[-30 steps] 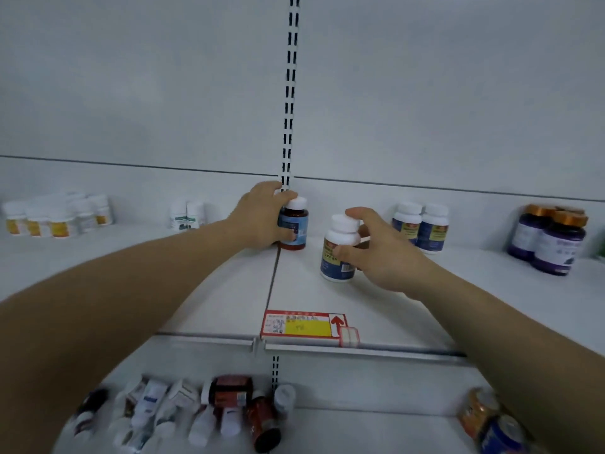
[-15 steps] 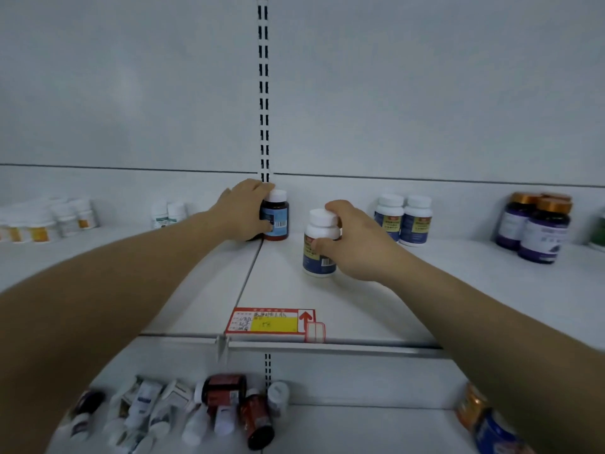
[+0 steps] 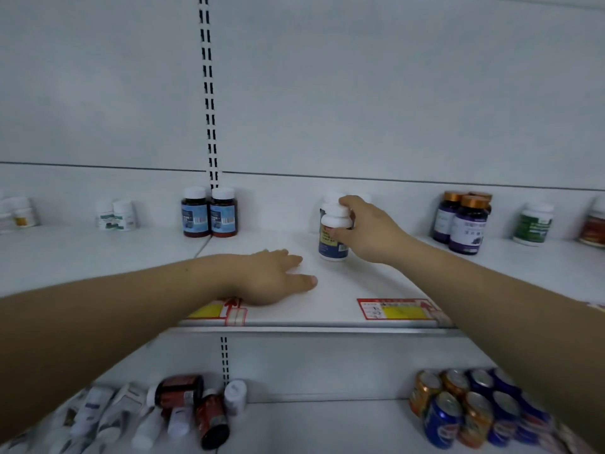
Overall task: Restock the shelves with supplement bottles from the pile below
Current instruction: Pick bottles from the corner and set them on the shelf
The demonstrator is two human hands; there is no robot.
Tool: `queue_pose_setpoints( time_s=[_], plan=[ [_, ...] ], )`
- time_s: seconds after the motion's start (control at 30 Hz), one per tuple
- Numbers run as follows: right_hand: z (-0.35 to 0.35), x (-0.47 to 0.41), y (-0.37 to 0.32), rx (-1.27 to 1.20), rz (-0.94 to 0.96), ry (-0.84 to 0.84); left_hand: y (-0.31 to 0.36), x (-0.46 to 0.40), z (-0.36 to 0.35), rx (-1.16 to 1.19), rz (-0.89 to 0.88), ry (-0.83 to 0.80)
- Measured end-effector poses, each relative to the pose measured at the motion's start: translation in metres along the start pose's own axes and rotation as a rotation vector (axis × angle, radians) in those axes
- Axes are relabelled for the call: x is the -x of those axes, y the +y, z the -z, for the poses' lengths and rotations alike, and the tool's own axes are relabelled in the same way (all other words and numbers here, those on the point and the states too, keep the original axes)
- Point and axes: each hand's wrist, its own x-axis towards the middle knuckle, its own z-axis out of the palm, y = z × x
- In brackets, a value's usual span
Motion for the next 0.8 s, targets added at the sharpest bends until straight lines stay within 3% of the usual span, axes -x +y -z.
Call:
queue_pose_setpoints(
  time_s=[0.27, 0.47, 0.6, 0.8],
  plan=[
    [-0.001, -0.028, 0.023, 0.12, 0.057, -0.031, 0.004, 0.004, -0.003, -0.031, 0.048, -0.01],
    [0.006, -0.025, 0.016, 0.265, 0.058, 0.003, 0.0, 0.017, 0.007, 0.131, 0.071, 0.09],
    [0.016, -0.009, -0.023, 0.364, 0.156, 0.056, -0.013, 0.053, 0.011, 0.19, 0.087, 0.165],
    [-0.029, 0.03, -0.146, 0.276, 0.352, -0.093, -0.065, 0.161, -0.008, 0.173, 0.127, 0.242]
  ],
)
